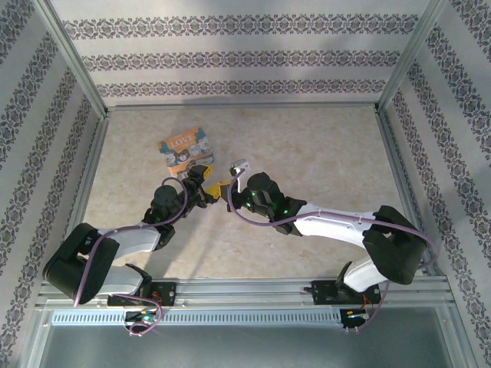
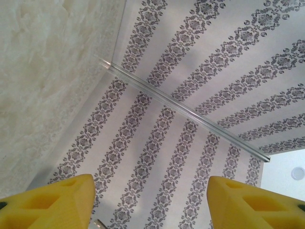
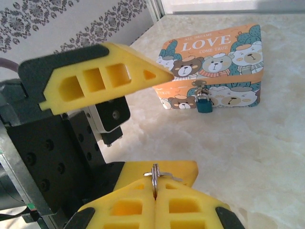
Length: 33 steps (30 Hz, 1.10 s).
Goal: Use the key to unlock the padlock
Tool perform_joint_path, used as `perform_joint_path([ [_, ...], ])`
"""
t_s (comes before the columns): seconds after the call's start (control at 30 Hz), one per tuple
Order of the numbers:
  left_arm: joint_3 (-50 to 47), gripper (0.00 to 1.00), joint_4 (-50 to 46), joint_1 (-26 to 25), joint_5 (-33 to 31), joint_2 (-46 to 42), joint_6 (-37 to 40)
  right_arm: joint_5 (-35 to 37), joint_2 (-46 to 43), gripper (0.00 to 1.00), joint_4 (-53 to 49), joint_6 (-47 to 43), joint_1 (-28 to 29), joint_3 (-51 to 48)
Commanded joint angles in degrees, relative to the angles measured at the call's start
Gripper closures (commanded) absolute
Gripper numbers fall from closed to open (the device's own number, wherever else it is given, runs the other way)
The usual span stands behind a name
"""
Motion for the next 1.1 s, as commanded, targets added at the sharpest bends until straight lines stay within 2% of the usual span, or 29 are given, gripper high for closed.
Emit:
perform_joint_path([
  [0.0, 0.97, 0.36, -2.56, -0.68, -0.54, -1.0, -3.57, -1.42, -0.1, 1.0, 3.12, 0.55, -0.5, 1.46],
  [0.17, 1.39, 0.37, -1.82, -0.68, -0.38, -0.73, -3.41, -2.46, 0.12, 1.0, 3.83, 0.8, -0.5, 1.64],
  [0.57, 0.8, 0.45, -0.79, -0.68, -1.0, -0.74, -3.38, -3.16, 2.35, 1.0, 4.54, 2.15, -0.41, 0.64],
  [1.07, 0.04, 0.69, -2.24, -0.68, -2.08, -1.83, -3.26, -1.7, 0.49, 1.0, 4.78, 2.16, -0.41, -0.73],
])
